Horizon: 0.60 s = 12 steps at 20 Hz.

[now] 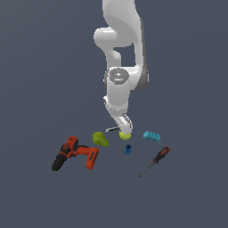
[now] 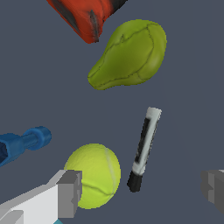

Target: Pick up a designated object from a clutter of objects.

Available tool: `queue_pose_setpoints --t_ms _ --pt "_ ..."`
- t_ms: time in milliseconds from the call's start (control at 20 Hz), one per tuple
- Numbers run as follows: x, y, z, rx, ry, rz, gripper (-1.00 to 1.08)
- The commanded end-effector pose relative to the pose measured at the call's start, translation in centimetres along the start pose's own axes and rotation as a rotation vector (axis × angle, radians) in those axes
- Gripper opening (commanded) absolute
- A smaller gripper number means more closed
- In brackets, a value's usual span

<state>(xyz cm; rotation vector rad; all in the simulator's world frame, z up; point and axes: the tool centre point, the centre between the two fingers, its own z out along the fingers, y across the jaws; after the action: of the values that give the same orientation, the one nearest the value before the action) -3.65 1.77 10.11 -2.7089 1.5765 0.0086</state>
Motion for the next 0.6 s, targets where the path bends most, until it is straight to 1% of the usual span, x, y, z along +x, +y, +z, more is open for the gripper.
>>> queue_pose_setpoints --t_ms 0,250,550 --pt "-0.2 0.5 1.0 0.0 0.002 0.065 1.0" --pt "-0.4 1.5 2.6 -0.001 0.005 0.165 1.0" --pt "-0.7 2.2 3.8 -0.002 0.008 0.239 1.0"
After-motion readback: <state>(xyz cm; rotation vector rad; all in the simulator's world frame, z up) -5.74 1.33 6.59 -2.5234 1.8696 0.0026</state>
